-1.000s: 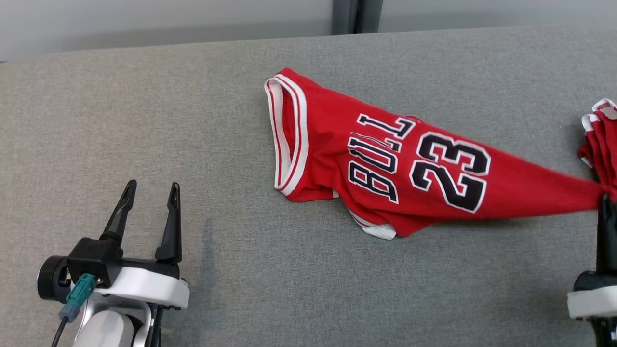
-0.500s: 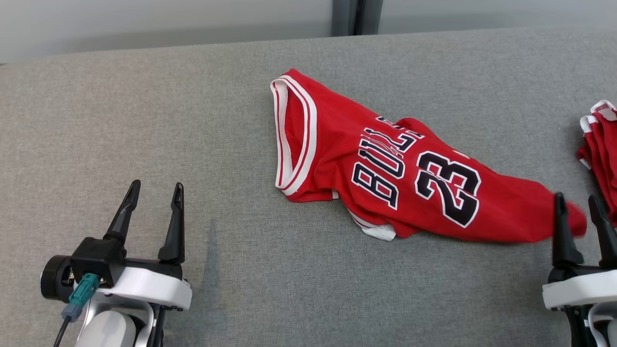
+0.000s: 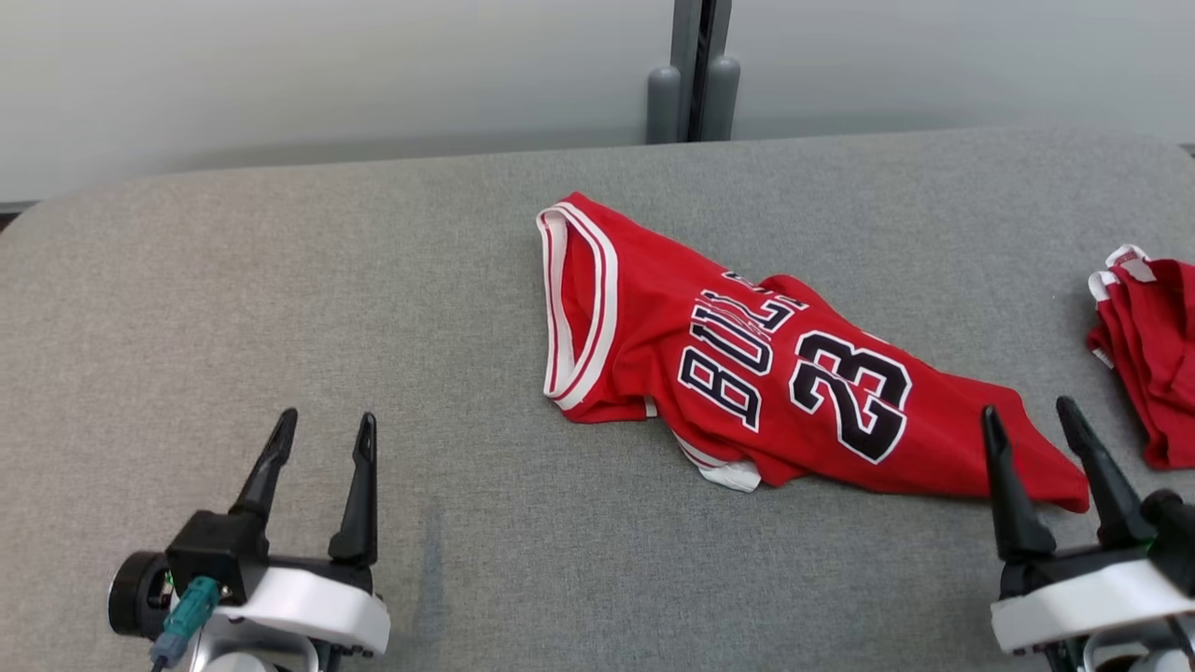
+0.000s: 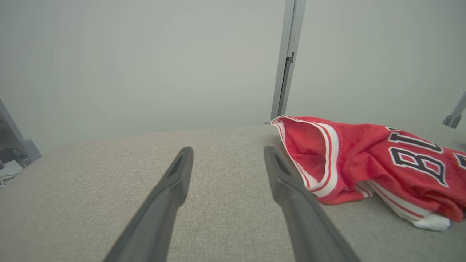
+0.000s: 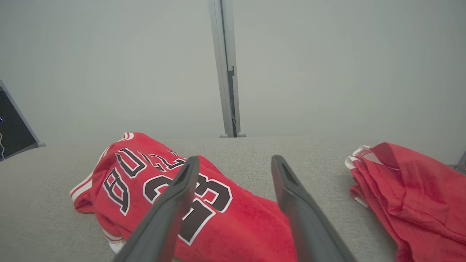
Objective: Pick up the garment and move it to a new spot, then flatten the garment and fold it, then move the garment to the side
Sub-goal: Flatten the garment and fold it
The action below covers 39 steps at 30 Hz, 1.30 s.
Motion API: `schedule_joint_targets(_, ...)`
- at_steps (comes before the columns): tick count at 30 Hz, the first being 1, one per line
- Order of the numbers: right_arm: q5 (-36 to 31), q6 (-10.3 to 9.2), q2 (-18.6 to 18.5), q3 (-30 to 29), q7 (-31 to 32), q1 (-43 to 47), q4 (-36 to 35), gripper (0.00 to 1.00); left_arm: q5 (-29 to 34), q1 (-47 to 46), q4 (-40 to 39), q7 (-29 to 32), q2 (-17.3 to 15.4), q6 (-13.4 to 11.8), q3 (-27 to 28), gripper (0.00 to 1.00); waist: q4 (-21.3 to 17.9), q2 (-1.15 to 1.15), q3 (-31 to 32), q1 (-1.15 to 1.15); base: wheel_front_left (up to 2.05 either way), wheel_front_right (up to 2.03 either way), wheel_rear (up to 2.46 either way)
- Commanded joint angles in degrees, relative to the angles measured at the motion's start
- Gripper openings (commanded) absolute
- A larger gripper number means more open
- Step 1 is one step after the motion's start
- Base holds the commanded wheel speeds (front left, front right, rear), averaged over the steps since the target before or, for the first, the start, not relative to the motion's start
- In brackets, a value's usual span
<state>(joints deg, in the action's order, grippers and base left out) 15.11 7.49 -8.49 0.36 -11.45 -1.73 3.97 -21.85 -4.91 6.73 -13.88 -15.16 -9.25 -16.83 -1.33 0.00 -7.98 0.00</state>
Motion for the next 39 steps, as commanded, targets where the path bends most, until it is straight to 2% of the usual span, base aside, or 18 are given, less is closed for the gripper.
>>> schedule_joint_targets(1,-0.5,0.01,0.0,-0.1,0.3,1.0,-0.7,1.00,-0.4,0.5,0.2,-0.2,0.0,-0.3,0.0,1.00,0.2,0.00,0.7,0.00,0.00,0.00,0.00)
schedule_joint_targets(11,0.0,0.01,1.0,-0.7,2.4,4.3,-4.2,1.00,-1.0,2.6,0.3,-0.3,-0.4,-0.5,-0.3,1.00,0.6,0.00,2.3,0.00,0.00,0.00,0.00)
schedule_joint_targets(21,0.3,0.01,1.4,-0.7,2.6,3.8,-4.8,1.00,-0.1,-0.4,-0.5,0.3,-0.2,-0.5,-1.3,1.00,1.0,0.00,1.2,0.00,0.00,0.00,0.00)
schedule_joint_targets(26,0.5,0.01,1.6,0.1,2.5,2.8,-4.7,1.00,0.9,-5.8,0.6,1.5,1.2,3.1,-5.5,1.00,0.0,0.00,-0.2,0.00,0.00,0.00,0.00)
schedule_joint_targets(32,0.9,0.01,1.5,1.8,2.0,0.9,-4.3,1.00,-0.1,-12.4,6.3,6.8,4.0,7.8,-10.3,1.00,-3.3,0.00,-3.3,0.00,0.00,0.00,0.00)
schedule_joint_targets(37,1.2,0.01,1.8,2.9,1.1,-0.8,-3.5,1.00,-0.8,-16.2,12.4,11.8,5.6,9.5,-12.6,1.00,-6.5,0.00,-6.3,0.00,0.00,0.00,0.00)
schedule_joint_targets(39,1.4,0.01,1.8,3.4,0.6,-1.4,-2.9,1.00,-0.6,-17.7,14.9,12.5,5.8,9.5,-12.8,1.00,-7.5,0.00,-7.3,0.00,0.00,0.00,0.00)
